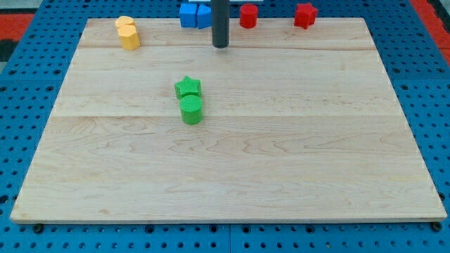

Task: Push the yellow heart to its left

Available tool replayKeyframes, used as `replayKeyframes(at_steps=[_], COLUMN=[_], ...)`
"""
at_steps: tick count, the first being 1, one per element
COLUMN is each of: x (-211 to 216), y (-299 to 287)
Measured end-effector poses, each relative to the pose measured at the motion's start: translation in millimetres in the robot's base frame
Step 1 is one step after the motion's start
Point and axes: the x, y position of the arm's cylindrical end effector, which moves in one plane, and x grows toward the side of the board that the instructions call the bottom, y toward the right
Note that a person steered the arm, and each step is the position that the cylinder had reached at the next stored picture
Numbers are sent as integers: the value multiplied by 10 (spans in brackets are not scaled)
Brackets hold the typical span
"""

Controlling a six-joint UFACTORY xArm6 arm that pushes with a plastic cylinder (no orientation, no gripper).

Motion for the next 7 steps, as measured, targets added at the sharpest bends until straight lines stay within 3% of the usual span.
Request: replayKeyframes(at_steps=[2,5,7], x=[-127,-511,-498], y=[-69,-1182,-1919])
